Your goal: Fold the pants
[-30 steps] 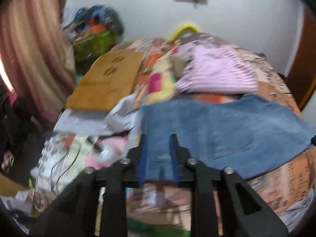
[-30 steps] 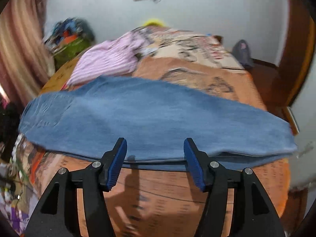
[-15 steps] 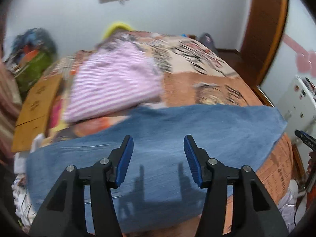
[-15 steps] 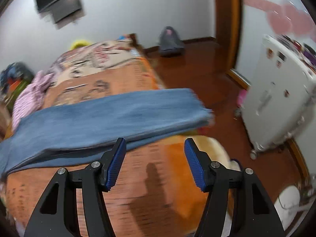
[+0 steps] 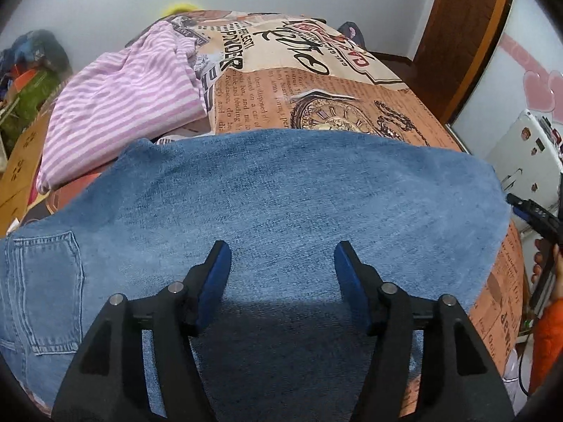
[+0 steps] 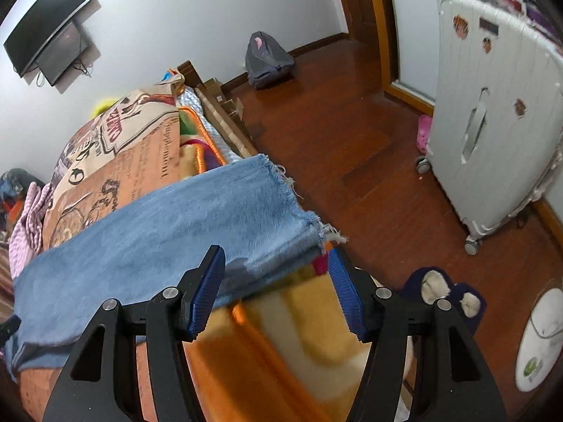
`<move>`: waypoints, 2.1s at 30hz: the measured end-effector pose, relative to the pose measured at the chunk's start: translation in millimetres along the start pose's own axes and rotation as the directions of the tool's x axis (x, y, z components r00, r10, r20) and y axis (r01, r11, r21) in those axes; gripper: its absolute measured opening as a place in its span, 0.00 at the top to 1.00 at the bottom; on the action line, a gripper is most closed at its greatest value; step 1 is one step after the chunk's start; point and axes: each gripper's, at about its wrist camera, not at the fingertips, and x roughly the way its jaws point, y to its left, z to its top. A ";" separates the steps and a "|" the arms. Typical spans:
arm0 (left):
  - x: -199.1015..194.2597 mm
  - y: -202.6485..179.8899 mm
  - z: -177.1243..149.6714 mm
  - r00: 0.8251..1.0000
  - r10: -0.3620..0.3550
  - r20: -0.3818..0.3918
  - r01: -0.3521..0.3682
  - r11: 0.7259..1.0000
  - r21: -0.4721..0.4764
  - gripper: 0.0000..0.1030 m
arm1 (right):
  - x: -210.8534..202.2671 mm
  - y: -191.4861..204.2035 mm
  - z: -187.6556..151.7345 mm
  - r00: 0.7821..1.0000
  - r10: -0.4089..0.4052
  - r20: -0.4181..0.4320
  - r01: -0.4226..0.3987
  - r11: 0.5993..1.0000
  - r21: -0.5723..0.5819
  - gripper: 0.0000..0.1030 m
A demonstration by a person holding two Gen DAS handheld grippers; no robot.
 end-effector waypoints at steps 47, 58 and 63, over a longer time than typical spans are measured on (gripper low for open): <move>47.2 -163.8 32.2 0.995 -0.055 -0.087 0.077 0.955 0.286 0.34 | -38.0 33.0 -45.7 0.959 0.268 -0.088 -0.264 0.963 0.063 0.43; 80.1 -205.6 36.6 0.985 -0.081 -0.151 0.128 0.934 0.334 0.20 | -9.6 28.4 -31.8 0.950 0.311 -0.036 -0.298 0.934 0.197 0.35; 86.5 -213.2 37.9 0.980 -0.105 -0.168 0.155 0.934 0.322 0.16 | 6.4 27.9 -26.7 0.950 0.310 -0.047 -0.294 0.932 0.210 0.35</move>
